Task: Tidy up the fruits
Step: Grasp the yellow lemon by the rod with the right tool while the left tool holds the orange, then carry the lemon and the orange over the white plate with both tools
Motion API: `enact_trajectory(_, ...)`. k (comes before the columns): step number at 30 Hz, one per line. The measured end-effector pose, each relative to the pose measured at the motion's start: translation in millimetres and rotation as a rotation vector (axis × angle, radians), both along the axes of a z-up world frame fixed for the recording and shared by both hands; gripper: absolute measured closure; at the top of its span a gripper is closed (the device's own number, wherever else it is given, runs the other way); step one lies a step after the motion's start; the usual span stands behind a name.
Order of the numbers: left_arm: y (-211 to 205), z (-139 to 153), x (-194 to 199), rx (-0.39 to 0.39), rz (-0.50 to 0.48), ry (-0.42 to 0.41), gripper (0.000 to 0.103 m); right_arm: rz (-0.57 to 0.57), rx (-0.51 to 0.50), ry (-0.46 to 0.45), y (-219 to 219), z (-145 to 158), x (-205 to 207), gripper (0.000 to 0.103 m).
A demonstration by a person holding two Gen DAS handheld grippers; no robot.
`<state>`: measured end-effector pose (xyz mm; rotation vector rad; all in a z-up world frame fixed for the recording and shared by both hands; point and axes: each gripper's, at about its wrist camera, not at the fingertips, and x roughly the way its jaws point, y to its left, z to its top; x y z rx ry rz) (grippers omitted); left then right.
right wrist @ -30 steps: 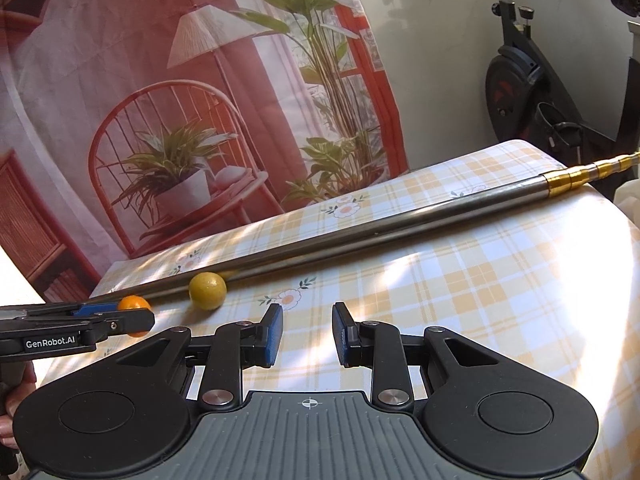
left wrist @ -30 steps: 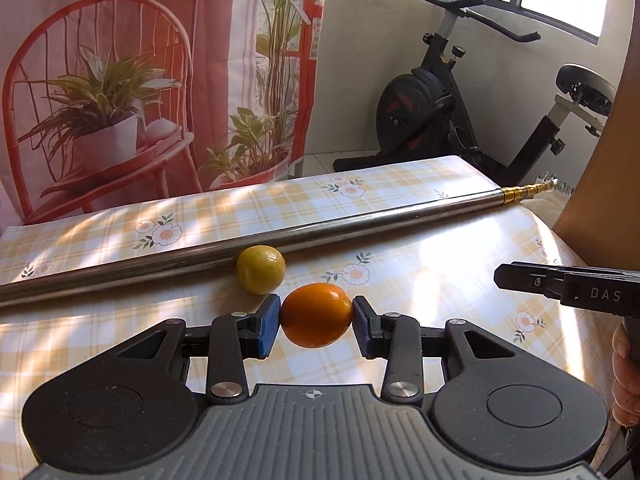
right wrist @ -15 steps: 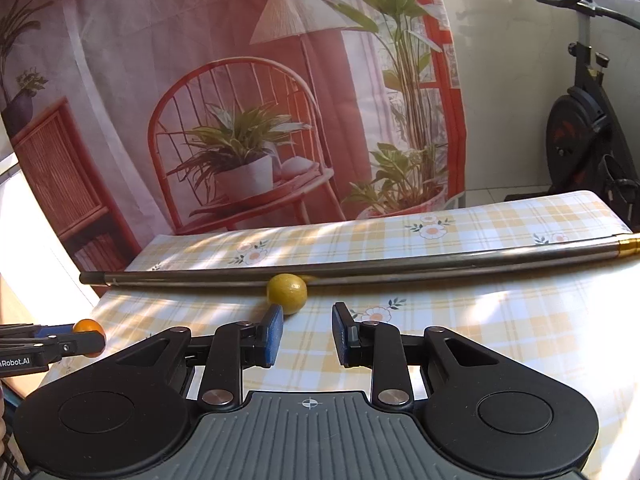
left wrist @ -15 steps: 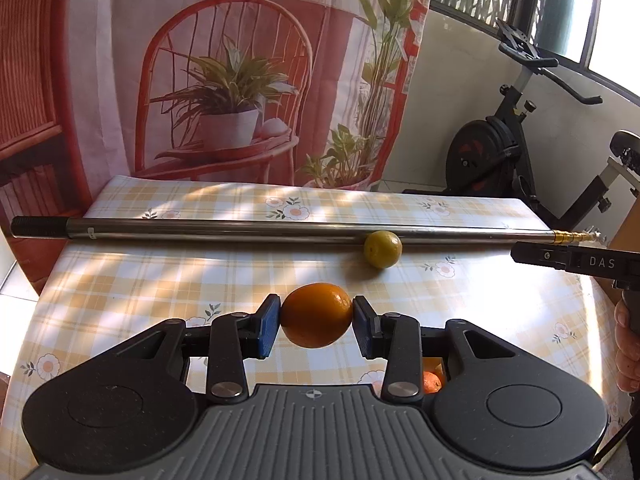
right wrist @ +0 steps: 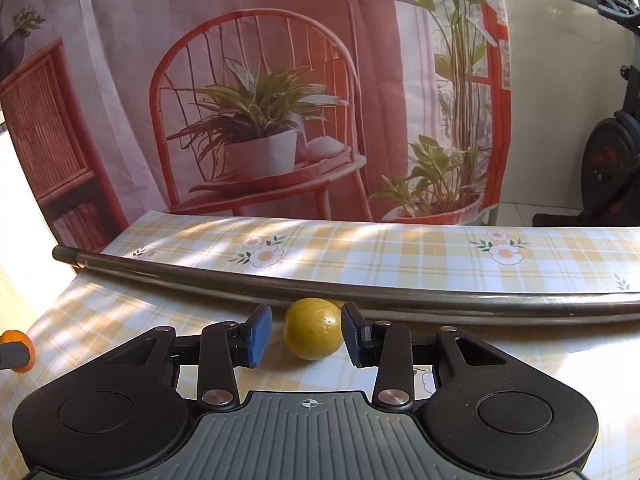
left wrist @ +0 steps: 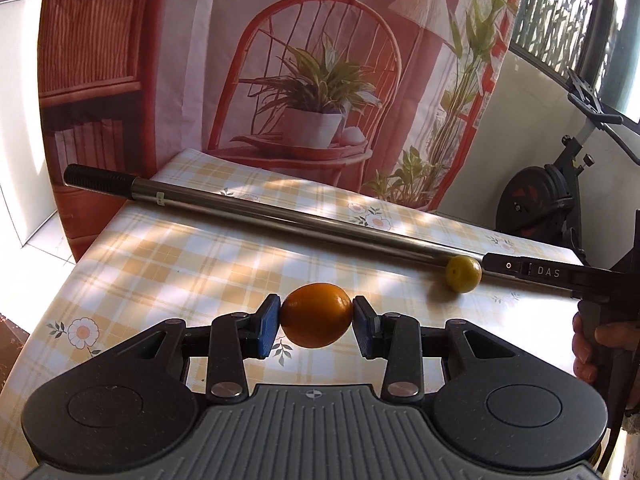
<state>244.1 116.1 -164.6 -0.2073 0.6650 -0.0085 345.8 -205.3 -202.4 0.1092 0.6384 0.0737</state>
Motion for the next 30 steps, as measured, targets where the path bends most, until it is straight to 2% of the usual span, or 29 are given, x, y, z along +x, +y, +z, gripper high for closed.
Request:
enact_trajectory(1, 0.5, -2.3, 1.1, -0.005, 0.003, 0.003, 0.062, -0.005, -0.004, 0.012, 0.0, -5.2, 5.3, 0.055)
enact_trajectory(3, 2.2, -7.8, 2.6, -0.013, 0.009, 0.013, 0.062, -0.019, -0.01, 0.031, 0.6, -13.8, 14.8, 0.053)
enact_trajectory(10, 4.6, -21.4, 7.4, -0.036, 0.018, 0.043, 0.062, -0.04, 0.013, 0.104, 1.3, -29.7, 41.1, 0.053)
enact_trajectory(16, 4.1, -26.3, 7.5, -0.043, 0.008, 0.059, 0.062, -0.05, 0.029, 0.146, -1.4, -35.4, 49.7, 0.062)
enact_trajectory(22, -0.6, -22.1, 6.3, -0.04, -0.011, 0.053, 0.062, -0.054, 0.042, 0.182, 0.9, -31.2, 48.4, 0.063)
enact_trajectory(30, -14.8, -8.0, -1.8, -0.038, -0.055, 0.021, 0.062, -0.028, 0.059, 0.144, 0.1, -5.0, 14.2, 0.063)
